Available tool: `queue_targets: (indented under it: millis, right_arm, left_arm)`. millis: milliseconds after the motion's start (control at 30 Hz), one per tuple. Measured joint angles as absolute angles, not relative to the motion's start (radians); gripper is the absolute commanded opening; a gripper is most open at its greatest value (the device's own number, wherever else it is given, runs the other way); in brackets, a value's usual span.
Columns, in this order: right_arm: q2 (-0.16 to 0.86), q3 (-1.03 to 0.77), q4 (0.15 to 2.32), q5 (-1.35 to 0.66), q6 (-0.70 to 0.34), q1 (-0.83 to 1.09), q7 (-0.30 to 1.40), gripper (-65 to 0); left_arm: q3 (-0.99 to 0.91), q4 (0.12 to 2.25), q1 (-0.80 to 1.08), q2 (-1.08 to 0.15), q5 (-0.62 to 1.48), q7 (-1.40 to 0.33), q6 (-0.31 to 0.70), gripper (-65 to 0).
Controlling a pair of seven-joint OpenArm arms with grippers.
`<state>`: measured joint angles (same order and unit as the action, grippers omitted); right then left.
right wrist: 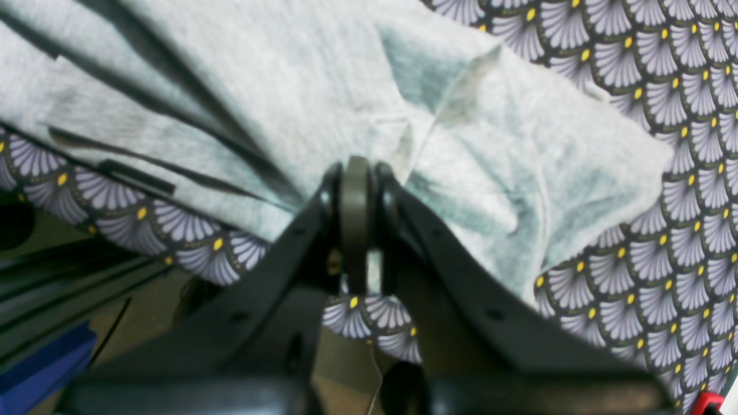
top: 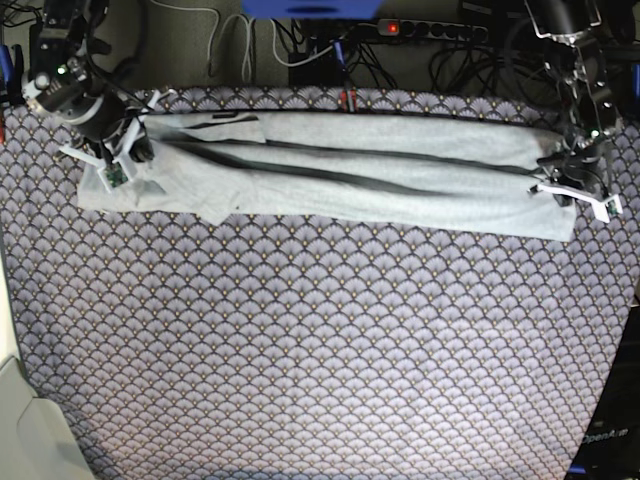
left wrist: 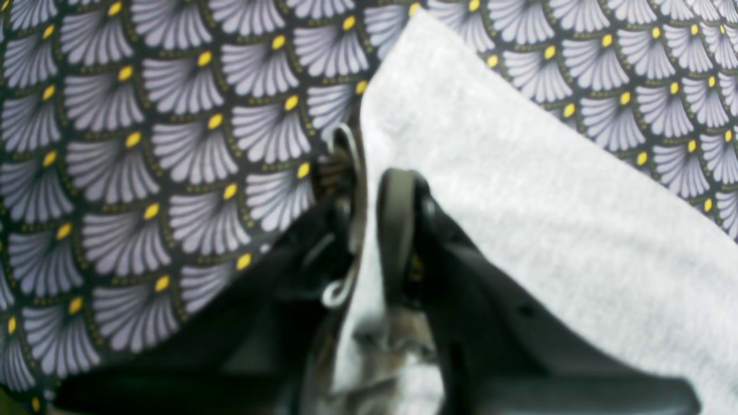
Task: Fold the T-shirt properly
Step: 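Grasp the strip end with the left gripper and fold it toward the middle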
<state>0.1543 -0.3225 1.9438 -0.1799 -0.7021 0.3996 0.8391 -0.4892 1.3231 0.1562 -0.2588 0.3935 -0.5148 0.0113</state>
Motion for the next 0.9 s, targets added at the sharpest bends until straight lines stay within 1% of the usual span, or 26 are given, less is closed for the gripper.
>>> queue_targets:
  millis: [133,267,433,533,767,900]
  right_arm:
    - [0.154,-0.323,1.943,-0.180,-0.702,0.399,0.839,-65.0]
    - [0.154,-0.323,1.933,-0.180,-0.702,0.399,0.839,-65.0]
    - [0.154,-0.323,1.866,-0.179,-0.702,0.387,0.842,-65.0]
    - [0.155,-0.323,1.806,-0.181,-0.702,0.369,0.830,-65.0]
    - [0.160,-0.322,1.756,-0.184,-0.702,0.345,0.828,-65.0]
    - [0.160,-0.322,1.755,-0.184,-0.702,0.344,0.827,-65.0]
  left_arm:
    - [-0.485,1.422,0.186,-0.245,0.396,-0.581,-0.004,-64.5]
    - [-0.477,1.592,0.231,-0.229,0.484,-0.588,0.003,-64.5]
    - [-0.379,1.776,0.253,-0.232,0.532,-0.706,-0.004,-64.5]
    - [-0.312,1.849,0.255,-0.231,0.564,-0.742,0.002,-64.5]
    - [-0.171,1.908,0.260,-0.159,0.559,-0.781,0.002,-64.6]
    - [-0.097,1.907,0.274,-0.155,0.555,-0.783,0.000,-64.6]
